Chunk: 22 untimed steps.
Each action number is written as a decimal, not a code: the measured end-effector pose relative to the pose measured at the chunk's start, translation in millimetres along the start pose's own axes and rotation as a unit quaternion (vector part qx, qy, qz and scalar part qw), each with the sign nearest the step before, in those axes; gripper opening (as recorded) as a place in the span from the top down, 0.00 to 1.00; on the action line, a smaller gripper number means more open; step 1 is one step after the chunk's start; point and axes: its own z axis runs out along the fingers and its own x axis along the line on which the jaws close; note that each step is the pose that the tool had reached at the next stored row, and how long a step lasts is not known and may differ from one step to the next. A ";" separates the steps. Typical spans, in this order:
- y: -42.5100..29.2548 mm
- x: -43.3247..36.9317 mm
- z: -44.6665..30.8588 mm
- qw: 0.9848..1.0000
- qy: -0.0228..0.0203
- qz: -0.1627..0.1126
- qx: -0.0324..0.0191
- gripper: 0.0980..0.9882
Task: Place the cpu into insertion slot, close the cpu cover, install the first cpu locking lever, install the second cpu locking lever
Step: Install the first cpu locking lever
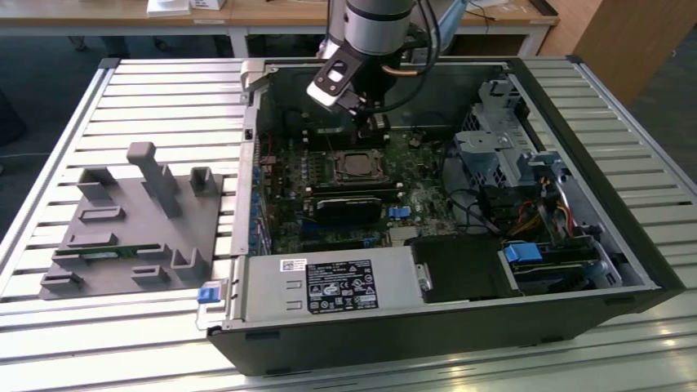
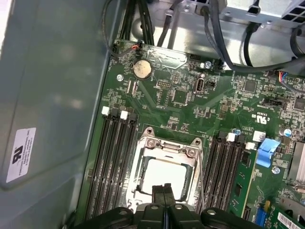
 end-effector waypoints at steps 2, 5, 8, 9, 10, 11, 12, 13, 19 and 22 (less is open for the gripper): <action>0.0 0.0 0.0 1.000 0.000 -0.004 0.000 0.99; 0.0 0.0 0.0 1.000 0.000 -0.009 0.000 0.99; 0.0 0.0 0.0 1.000 0.000 -0.014 0.001 0.99; 0.0 0.0 0.0 1.000 0.000 -0.016 0.001 0.99; 0.0 0.0 0.0 1.000 0.000 -0.018 0.001 0.99; 0.0 0.0 0.0 1.000 0.000 -0.020 0.001 0.99; 0.0 0.0 0.0 1.000 0.000 -0.022 0.001 0.99; 0.0 0.0 0.0 1.000 0.000 -0.024 0.001 0.99; 0.0 0.0 0.0 0.999 0.000 -0.035 0.002 0.99; 0.0 0.0 0.0 0.999 0.000 -0.041 0.002 0.99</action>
